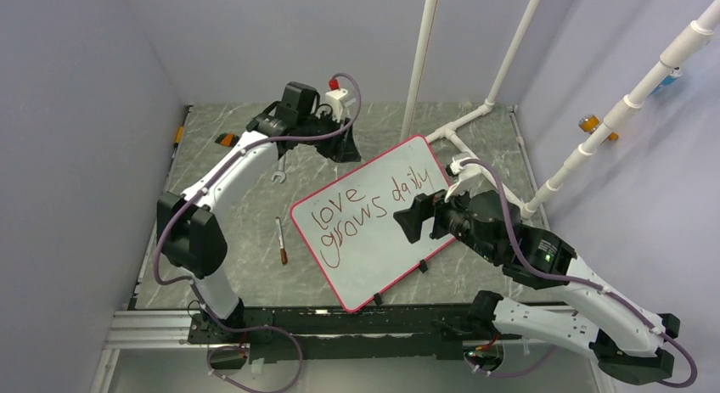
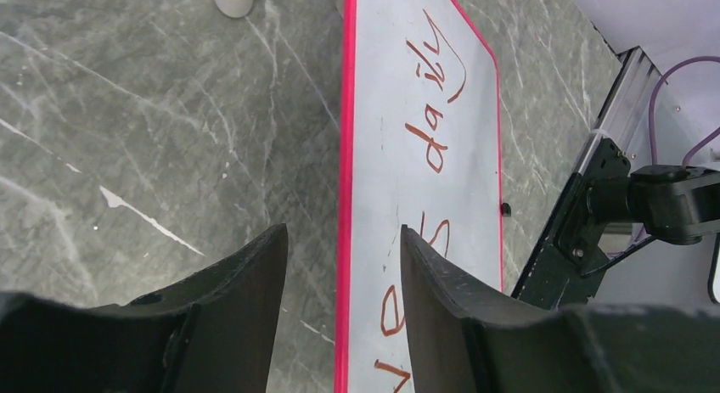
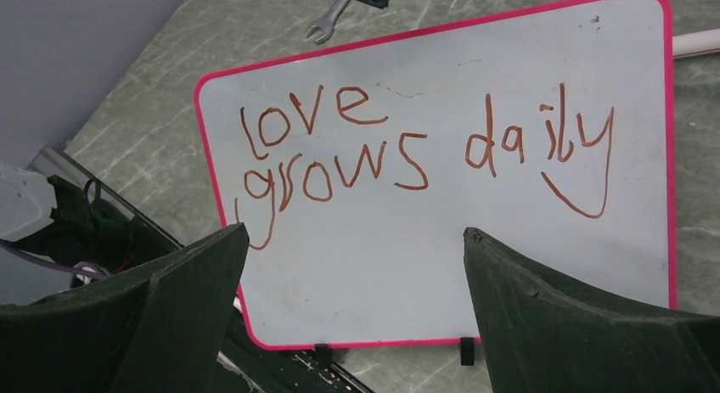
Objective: Write a sentence on the whiteboard
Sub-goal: Reset both arms
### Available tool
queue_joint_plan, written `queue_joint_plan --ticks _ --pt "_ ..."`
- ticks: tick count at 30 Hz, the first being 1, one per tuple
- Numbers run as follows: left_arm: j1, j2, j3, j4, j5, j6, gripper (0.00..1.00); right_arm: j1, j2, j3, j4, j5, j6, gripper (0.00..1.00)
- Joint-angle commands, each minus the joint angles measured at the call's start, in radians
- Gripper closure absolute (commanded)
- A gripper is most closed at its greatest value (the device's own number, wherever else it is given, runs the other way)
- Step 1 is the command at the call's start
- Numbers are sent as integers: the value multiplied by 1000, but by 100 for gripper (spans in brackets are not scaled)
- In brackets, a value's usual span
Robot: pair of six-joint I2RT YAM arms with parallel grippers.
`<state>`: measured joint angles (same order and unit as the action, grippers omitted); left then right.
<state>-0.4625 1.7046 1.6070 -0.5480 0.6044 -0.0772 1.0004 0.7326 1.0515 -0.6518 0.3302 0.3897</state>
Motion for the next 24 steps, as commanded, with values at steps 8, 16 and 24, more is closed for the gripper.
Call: queue_joint_plan --ticks 8,16,24 --pt "-46 -119 -20 63 -83 18 30 2 -138 -102 0 -46 70 0" --pt "-47 -254 -180 161 -201 45 1 3 -293 -249 -6 -80 120 0" --pt "-47 -334 -238 205 -215 46 1 3 -326 -264 -13 -76 127 0"
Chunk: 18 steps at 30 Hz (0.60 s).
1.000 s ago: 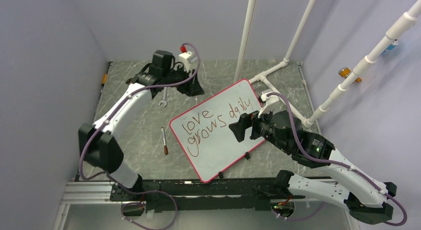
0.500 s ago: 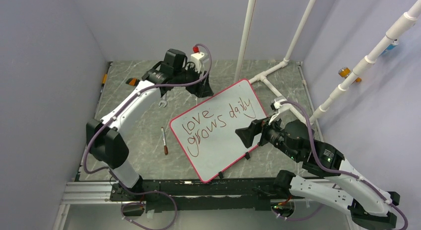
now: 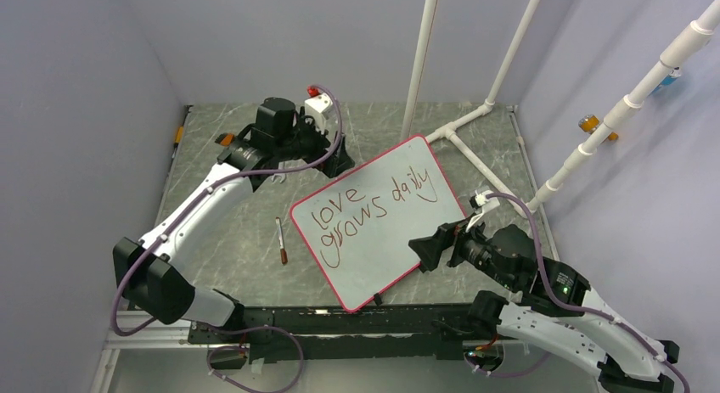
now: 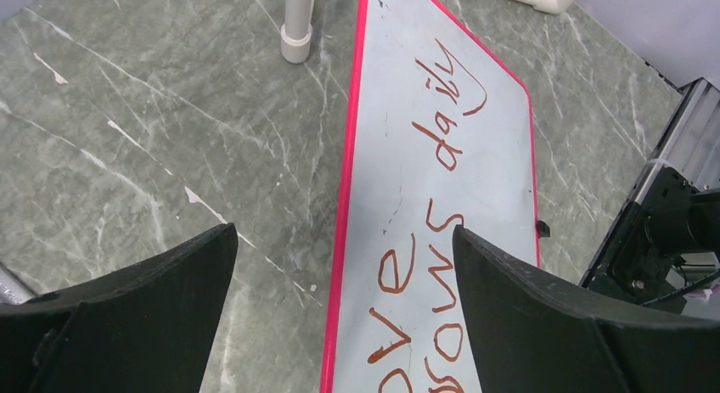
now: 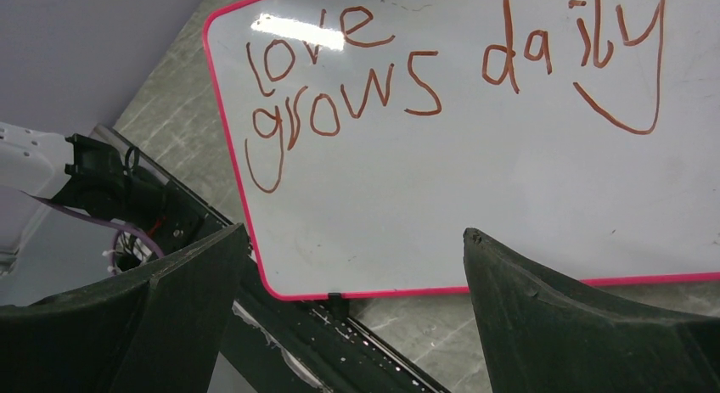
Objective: Write a sentence on the whiteboard
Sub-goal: Reset both arms
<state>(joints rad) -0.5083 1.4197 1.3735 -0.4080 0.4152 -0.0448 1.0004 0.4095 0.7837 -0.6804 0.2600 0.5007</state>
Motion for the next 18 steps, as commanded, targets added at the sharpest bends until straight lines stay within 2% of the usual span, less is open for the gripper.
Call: queue_joint_plan --ticks 1,18 --pt "-1 -54 -7 68 -26 14 1 3 0 7 14 -5 18 0" --pt "0 -97 -26 83 -33 14 1 3 14 4 22 -19 25 0"
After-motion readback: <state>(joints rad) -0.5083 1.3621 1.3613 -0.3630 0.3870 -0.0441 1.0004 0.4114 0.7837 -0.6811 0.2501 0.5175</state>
